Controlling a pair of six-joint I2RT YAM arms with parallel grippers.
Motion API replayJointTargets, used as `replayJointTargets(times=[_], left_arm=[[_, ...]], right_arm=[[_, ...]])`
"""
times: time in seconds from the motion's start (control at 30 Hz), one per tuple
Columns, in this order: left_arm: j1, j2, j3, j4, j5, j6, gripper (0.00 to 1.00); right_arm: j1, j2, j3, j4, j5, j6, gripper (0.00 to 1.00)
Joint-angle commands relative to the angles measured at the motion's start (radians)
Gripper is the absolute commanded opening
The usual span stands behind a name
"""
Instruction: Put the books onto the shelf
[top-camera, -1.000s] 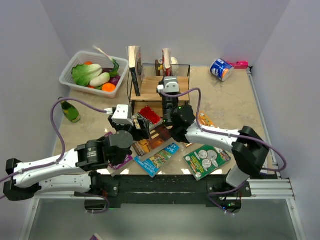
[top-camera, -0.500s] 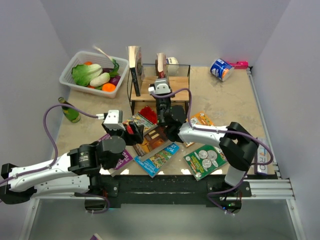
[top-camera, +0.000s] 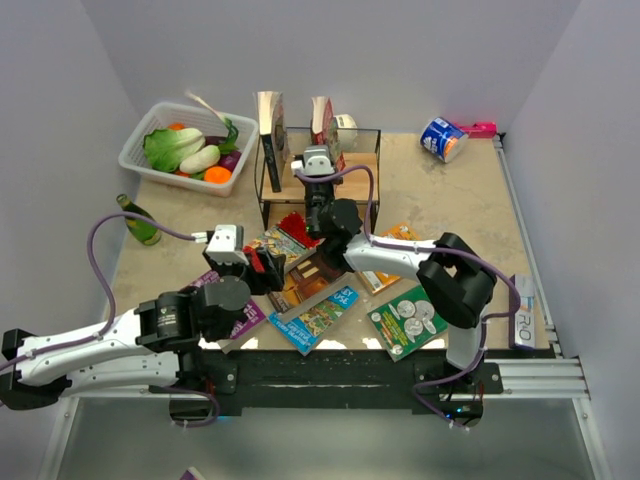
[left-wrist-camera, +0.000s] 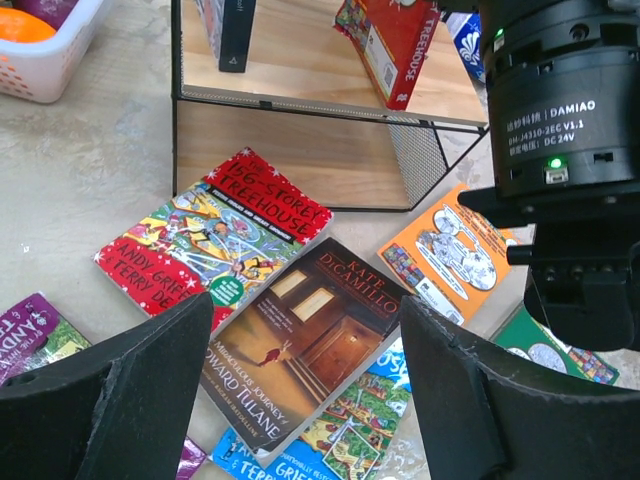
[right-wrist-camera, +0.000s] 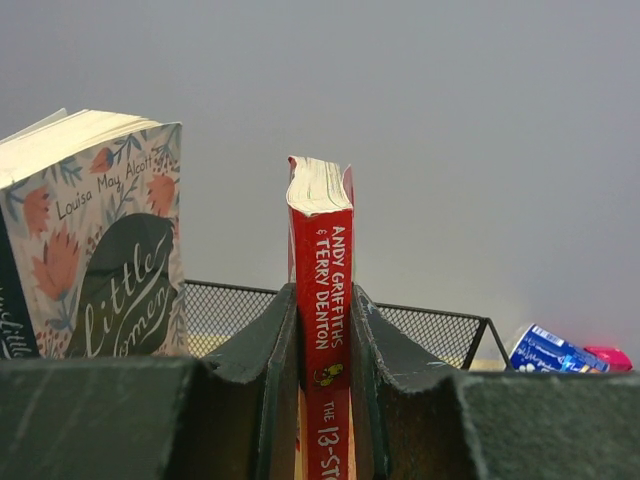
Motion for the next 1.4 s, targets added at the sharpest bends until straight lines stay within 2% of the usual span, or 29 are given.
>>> replayJointTargets(times=[0.0, 0.3, 0.63, 0.83, 0.87, 0.9, 1.0, 1.17, 1.37], left_arm=[[0.003, 0.005, -0.015, 0.064, -0.044, 0.008, 0.81], [0.003, 0.031, -0.023, 0.107, -0.046, 0.037, 0.81], [0.003, 0.016, -0.043, 0.109, -0.037, 0.020, 0.81], [0.003, 0.001, -0.043, 0.083, -0.040, 0.004, 0.81], [0.003, -0.001, -0.046, 0.078, -0.040, 0.001, 0.81], [0.003, -0.004, -0.048, 0.078, -0.040, -0.004, 0.81], [0.003, -0.002, -0.057, 0.089, -0.034, -0.006, 0.81], [0.003, 0.017, -0.063, 0.110, -0.017, -0.007, 0.81], [0.003, 0.025, -0.062, 0.109, -0.007, -0.013, 0.81]], right_arm=[[-0.022, 0.014, 0.046, 0.476, 0.021, 0.059, 0.00], [-0.020, -0.062, 0.042, 0.449, 0.009, 0.160, 0.00], [-0.022, 0.004, 0.079, 0.443, 0.024, 0.146, 0.00], [-0.020, 0.004, 0.023, 0.433, 0.060, 0.183, 0.00], [-0.017, -0.007, 0.010, 0.432, 0.061, 0.189, 0.02], [-0.014, -0.012, -0.016, 0.433, 0.061, 0.192, 0.10], [-0.003, -0.030, -0.053, 0.424, 0.067, 0.192, 0.24], [0.007, -0.047, -0.089, 0.410, 0.072, 0.189, 0.29], [0.012, -0.071, -0.099, 0.381, 0.074, 0.183, 0.44]])
